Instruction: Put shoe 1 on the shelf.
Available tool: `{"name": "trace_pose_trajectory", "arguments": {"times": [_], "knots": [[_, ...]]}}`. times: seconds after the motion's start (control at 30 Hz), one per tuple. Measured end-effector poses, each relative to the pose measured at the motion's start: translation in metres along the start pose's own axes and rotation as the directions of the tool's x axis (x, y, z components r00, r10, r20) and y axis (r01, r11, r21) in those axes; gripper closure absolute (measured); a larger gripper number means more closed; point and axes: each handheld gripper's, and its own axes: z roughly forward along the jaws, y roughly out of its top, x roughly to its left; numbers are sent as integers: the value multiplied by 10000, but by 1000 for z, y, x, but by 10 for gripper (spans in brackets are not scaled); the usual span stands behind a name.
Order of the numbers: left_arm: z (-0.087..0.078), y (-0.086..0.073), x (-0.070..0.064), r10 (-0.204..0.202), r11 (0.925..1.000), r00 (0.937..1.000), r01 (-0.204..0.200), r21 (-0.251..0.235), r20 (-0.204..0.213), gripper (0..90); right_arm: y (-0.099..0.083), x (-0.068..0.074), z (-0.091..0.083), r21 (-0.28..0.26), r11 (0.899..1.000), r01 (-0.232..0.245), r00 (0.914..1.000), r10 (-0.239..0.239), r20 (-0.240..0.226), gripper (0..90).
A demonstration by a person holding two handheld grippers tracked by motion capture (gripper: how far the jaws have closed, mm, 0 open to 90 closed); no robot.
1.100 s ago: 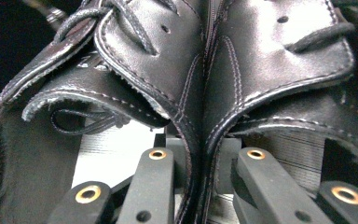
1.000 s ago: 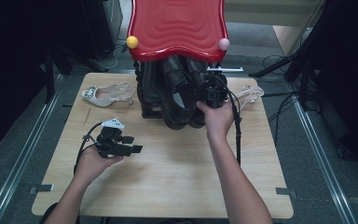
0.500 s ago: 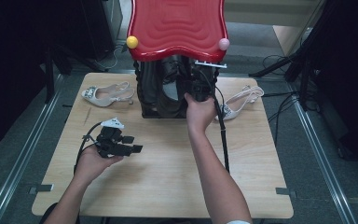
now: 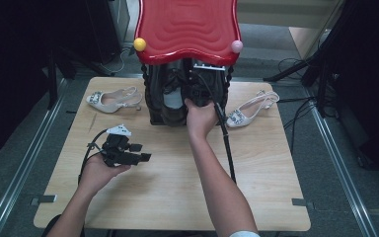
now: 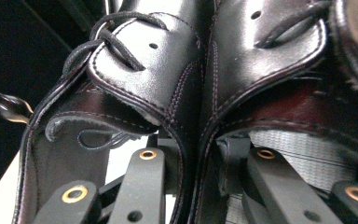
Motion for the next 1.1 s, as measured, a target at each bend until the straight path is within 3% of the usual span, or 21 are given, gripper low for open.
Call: {"name": "trace_pose_trajectory", "arguments": {"times": [0.2,0.27,0.37,0.43,0.6,0.7,0.87,1.1], "knots": [[0,0,2,-81,9999,10000,81,-61,38,401,2,1,3,-94,9996,-268,9996,268,-39,750],[0,0,2,-93,9999,9999,93,-80,42,401,4,3,4,94,9989,-459,9989,460,-56,735],[0,0,2,-109,9999,9999,110,-77,25,402,2,3,5,-49,9999,-128,9999,128,-53,718],[0,0,3,-112,9999,9999,112,-45,4,401,3,2,4,162,9994,-314,9991,318,-278,683],[0,0,2,-73,10000,10000,73,-42,-4,400,5,-1,3,83,9999,109,9973,-103,-732,595],[0,0,2,-52,10000,10000,52,-62,-30,399,4,-5,1,135,9997,200,9952,-186,-966,582],[-1,0,1,-90,9999,9999,89,-117,-84,398,2,-6,-7,-59,9964,846,9901,-847,-1122,571],[-5,5,1,-285,9996,9996,285,35,-22,438,-9,-15,-24,-56,9939,1104,9805,-1098,-1630,563]]}}
